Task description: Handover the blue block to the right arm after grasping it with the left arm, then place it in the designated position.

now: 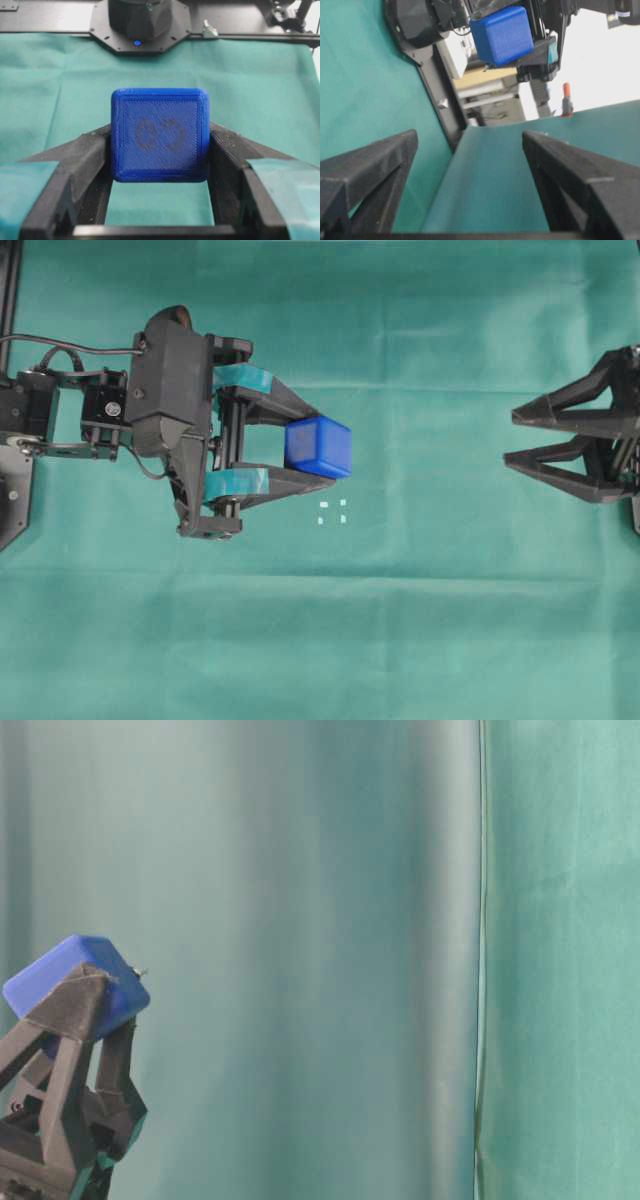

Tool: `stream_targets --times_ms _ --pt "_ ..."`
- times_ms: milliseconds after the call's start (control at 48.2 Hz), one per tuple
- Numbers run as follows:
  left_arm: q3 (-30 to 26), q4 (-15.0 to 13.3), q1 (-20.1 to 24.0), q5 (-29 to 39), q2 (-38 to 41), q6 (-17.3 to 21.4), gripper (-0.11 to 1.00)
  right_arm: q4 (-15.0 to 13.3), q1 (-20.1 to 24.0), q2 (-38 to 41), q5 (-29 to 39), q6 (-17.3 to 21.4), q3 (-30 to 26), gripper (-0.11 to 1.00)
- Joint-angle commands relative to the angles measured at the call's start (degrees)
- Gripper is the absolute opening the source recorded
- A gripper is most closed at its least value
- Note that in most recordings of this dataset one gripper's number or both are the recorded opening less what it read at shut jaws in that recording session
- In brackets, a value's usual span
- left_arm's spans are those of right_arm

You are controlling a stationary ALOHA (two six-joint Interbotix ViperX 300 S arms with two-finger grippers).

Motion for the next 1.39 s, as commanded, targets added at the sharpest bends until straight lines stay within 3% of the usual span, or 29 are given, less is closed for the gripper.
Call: stream_targets --times_ms 0,1369 --pt "-0.5 -0.1 0.1 -0.4 -1.1 -0.1 0.46 -1.7 -0.1 0.3 -0.2 0.0 -1.8 0.92" --pt "-0.5 -0.1 0.1 -0.4 -1.1 -0.1 0.46 -2.5 -0.1 0.7 -0.4 0.0 -2.4 0.91"
